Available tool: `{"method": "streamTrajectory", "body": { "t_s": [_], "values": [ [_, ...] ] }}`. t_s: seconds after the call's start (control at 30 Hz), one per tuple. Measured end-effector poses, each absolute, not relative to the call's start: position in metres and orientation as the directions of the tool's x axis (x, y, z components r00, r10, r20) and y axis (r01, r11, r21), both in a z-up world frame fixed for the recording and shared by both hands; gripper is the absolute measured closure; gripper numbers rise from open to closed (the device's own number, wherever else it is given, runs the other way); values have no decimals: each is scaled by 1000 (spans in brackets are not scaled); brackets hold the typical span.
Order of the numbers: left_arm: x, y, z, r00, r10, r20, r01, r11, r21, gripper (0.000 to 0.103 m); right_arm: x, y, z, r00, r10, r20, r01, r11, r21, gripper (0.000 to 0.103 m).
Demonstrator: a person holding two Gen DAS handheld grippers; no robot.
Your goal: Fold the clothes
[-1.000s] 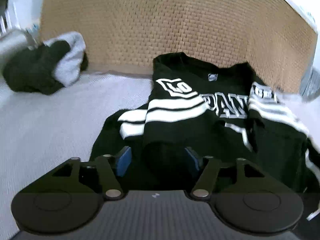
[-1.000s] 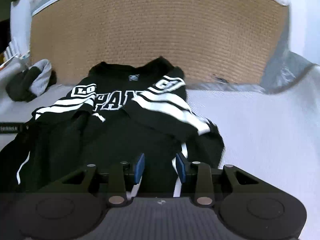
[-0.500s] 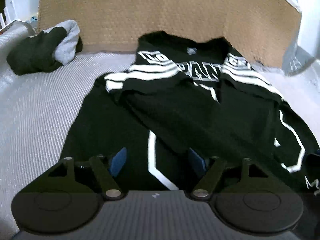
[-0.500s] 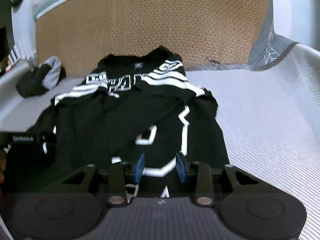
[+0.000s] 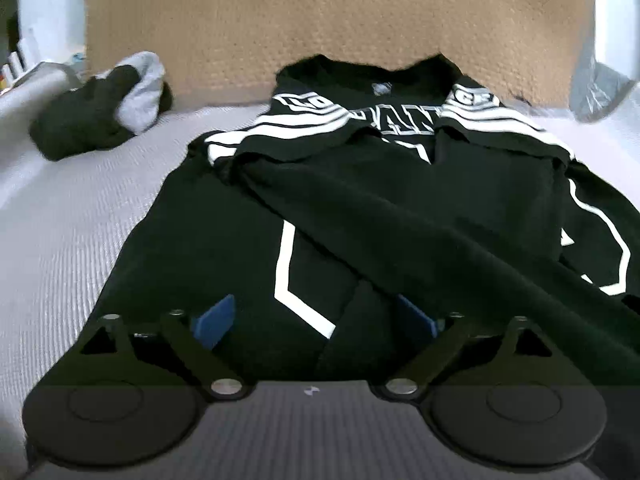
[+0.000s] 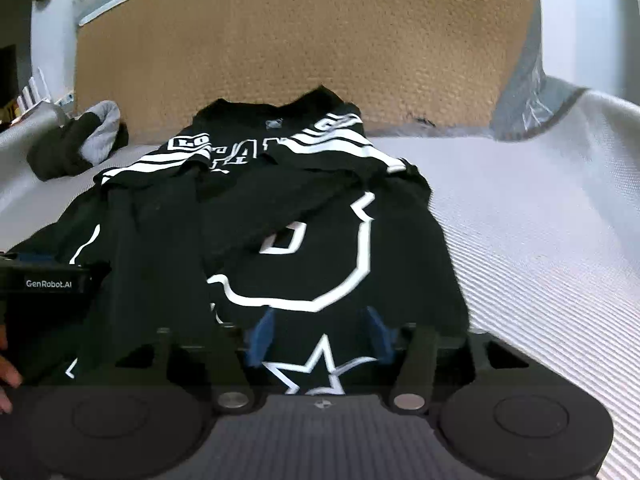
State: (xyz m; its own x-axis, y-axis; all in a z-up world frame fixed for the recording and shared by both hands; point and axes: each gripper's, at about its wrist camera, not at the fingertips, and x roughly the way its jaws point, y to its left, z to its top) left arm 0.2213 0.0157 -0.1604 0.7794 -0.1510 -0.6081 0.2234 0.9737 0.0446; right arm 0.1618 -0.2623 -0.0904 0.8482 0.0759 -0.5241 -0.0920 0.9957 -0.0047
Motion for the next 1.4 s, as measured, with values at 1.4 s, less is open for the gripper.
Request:
{"method": "streamTrajectory", "body": {
  "t_s": [1.4],
  "values": [
    [227, 13, -180, 842, -156, -516, 209, 977, 46, 0, 174, -261, -103, 877, 65, -477, -93, 995, -36, 27]
  ]
}}
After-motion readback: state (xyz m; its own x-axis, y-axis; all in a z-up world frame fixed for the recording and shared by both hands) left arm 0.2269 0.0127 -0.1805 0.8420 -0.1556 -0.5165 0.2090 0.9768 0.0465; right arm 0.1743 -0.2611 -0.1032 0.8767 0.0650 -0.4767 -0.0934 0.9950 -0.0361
